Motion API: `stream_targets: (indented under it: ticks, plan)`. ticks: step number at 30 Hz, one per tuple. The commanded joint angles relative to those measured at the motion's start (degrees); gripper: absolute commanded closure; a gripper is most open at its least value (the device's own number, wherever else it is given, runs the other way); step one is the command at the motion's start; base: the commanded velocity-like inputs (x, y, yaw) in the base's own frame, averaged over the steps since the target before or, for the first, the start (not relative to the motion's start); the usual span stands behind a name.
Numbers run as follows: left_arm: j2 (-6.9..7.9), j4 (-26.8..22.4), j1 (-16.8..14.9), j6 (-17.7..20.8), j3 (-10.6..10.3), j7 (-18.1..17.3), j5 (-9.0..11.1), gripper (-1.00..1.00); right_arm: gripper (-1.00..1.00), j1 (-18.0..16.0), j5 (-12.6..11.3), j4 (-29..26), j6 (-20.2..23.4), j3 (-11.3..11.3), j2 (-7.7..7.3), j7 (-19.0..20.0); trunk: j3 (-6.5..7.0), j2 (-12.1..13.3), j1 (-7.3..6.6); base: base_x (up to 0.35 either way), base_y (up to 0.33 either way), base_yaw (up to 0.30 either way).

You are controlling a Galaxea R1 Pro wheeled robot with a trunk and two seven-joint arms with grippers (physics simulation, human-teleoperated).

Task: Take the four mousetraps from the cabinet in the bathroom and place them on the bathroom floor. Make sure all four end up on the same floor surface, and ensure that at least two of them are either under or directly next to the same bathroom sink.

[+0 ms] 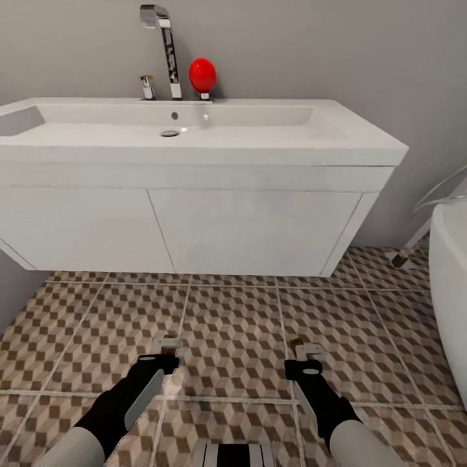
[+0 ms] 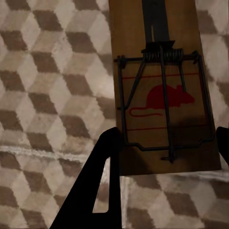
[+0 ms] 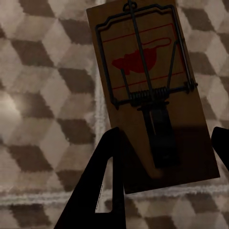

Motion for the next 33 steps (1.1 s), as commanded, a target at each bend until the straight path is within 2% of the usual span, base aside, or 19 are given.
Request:
stream_targets:
  ticks: [1, 10, 25, 33]
  plan:
    - [0.27, -0.10, -0.12, 0.10, -0.25, 0.50, 0.60, 1.00, 1.00, -0.21, 0.57, -0.05, 0.34, -0.32, 0.13, -0.10, -0.27, -0.04, 0.01, 0.000, 0.000, 0.000]
    - [1.46, -0.14, -0.46, 0.09, 0.06, 0.41, 0.41, 1.00, 1.00, -3.63, 0.44, 2.51, -0.74, -0.68, 0.05, -0.65, -2.27, -0.16, 0.24, 0.000, 0.000, 0.000]
    - [1.44, -0.87, -0.49, 0.00, 0.12, 0.76, 0.18, 1.00, 1.00, -4.31, 0.76, 3.35, -2.25, -0.75, 0.14, -0.69, -5.59, -0.36, 0.63, 0.000, 0.000, 0.000]
    - [1.45, -2.92, -0.49, 0.00, 0.17, 1.12, 0.18, 1.00, 1.00, -4.32, 0.92, 3.35, -2.27, -0.71, 0.26, -0.69, -5.59, -0.36, 0.63, 0.000, 0.000, 0.000]
